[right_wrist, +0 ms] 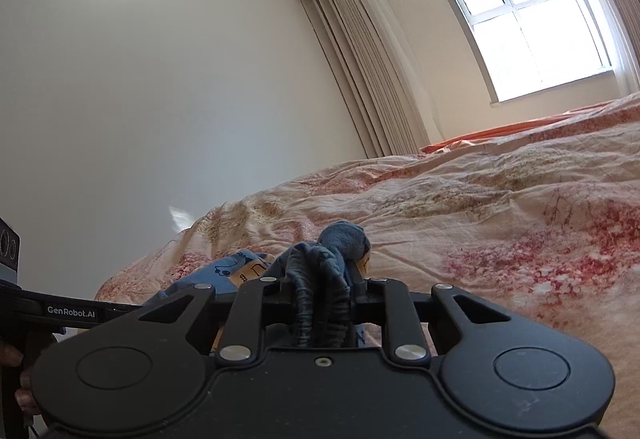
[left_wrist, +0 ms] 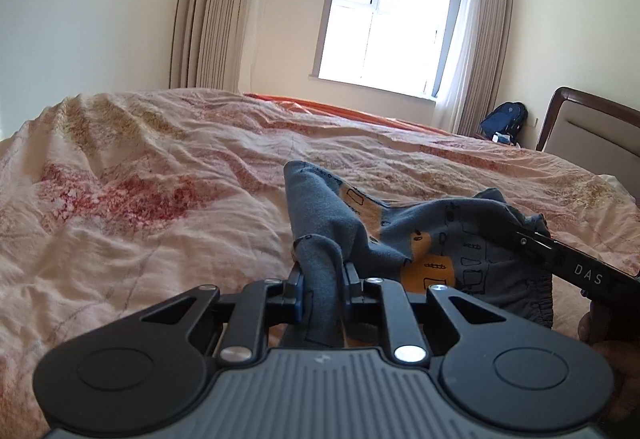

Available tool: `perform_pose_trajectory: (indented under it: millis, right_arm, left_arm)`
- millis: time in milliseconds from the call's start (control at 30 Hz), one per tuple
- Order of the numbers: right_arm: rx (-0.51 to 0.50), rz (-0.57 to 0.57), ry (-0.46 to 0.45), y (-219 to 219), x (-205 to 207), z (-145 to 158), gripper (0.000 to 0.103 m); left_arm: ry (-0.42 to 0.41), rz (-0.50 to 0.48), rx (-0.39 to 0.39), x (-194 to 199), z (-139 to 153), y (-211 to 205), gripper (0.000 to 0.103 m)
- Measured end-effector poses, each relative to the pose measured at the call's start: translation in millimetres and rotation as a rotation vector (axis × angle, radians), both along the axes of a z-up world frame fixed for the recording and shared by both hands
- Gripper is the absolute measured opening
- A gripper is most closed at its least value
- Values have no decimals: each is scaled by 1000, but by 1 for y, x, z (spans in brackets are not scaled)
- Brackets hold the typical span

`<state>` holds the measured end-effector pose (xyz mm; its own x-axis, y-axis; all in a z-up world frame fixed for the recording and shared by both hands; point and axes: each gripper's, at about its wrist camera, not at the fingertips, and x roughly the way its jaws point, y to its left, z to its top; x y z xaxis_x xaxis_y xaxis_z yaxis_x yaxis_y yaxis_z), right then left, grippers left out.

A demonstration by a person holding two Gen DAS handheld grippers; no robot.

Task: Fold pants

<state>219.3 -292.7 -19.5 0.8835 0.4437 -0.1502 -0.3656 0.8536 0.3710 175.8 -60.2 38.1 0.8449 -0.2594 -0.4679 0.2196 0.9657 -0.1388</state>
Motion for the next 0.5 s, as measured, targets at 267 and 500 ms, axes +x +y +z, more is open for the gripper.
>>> perform_pose_trajectory:
  millis: [267, 500]
  right_arm:
    - [-84, -46, -104, -5, 61, 34, 22]
    - [-85, -56, -55, -14, 129, 25, 22]
  left_arm:
    - [-60, 24, -84, 66, 5, -11, 18]
    - [41, 34, -118, 124, -21, -12, 19]
